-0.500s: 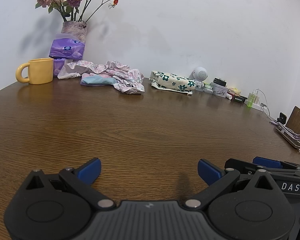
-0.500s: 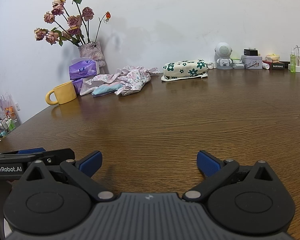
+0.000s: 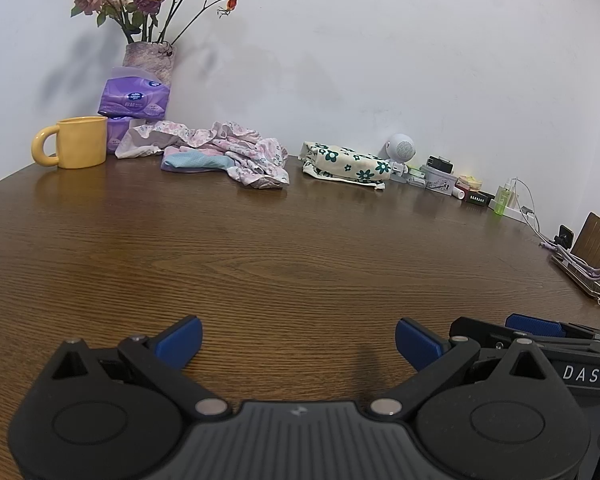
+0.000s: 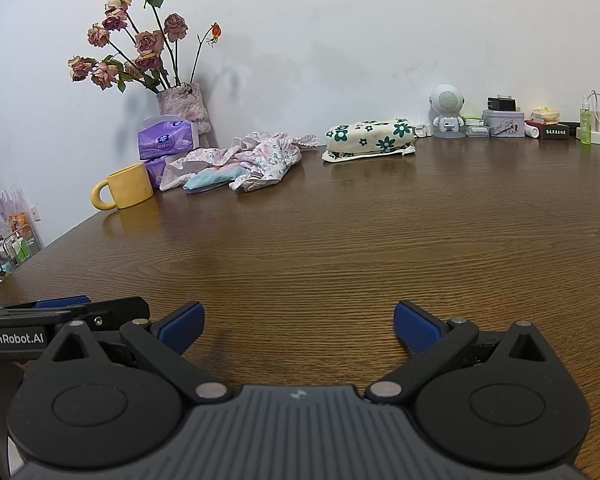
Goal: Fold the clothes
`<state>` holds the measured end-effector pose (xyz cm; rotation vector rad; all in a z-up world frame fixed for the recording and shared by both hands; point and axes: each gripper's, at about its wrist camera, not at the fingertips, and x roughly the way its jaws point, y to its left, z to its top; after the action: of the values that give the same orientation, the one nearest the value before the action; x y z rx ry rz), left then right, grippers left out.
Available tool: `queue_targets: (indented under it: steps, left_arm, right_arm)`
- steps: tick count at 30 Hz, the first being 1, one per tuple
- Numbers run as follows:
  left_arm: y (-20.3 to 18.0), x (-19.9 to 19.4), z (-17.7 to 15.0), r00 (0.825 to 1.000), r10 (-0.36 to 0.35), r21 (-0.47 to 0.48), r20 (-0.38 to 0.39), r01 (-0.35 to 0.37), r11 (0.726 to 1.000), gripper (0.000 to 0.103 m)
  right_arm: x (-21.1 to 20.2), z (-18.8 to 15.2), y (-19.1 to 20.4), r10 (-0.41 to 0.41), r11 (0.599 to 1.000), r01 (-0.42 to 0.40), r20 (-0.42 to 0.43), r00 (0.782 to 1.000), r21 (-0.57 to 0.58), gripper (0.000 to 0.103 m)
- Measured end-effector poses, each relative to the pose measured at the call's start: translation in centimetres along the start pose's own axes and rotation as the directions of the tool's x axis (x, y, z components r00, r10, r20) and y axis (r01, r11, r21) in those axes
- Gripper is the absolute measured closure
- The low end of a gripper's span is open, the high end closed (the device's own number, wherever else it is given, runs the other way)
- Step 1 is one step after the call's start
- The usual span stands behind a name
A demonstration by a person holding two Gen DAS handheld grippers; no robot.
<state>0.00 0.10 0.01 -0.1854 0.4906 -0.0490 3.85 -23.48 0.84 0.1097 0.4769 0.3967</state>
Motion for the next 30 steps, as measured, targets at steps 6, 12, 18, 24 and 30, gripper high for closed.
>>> queue_targets:
  steps: [6, 12, 18, 24, 30]
  left_arm:
    - [0.03, -0.01, 0.00, 1.000, 0.000, 0.000, 0.000, 0.000, 1.000, 0.000]
    - [0.04, -0.01, 0.00, 1.000, 0.000, 0.000, 0.000, 0.000, 1.000, 0.000]
    - [0.02, -0.02, -0.02, 1.000, 0.000, 0.000, 0.000, 0.000, 1.000, 0.000]
    - [0.01, -0.02, -0.02, 1.000, -0.001, 0.000, 0.000, 0.001, 1.000, 0.000]
    - [0.01, -0.02, -0.02, 1.000, -0.002, 0.000, 0.000, 0.002, 1.000, 0.000]
  right_arm:
    - [0.08, -0.05, -0.28, 0.001, 1.000, -0.001, -0.002, 1.000, 0.001, 0.000]
    - [0.05, -0.03, -0.05, 0.000, 1.000, 0.000, -0.003, 1.000, 0.001, 0.000]
    - [0.03, 0.02, -0.07, 0.001, 1.000, -0.001, -0.004, 1.000, 0.002, 0.000]
    - [0.02, 0.05, -0.07, 0.001, 1.000, -0.001, -0.005, 1.000, 0.002, 0.000]
    - [0.01, 0.04, -0.07, 0.001, 1.000, -0.001, -0.005, 1.000, 0.002, 0.000]
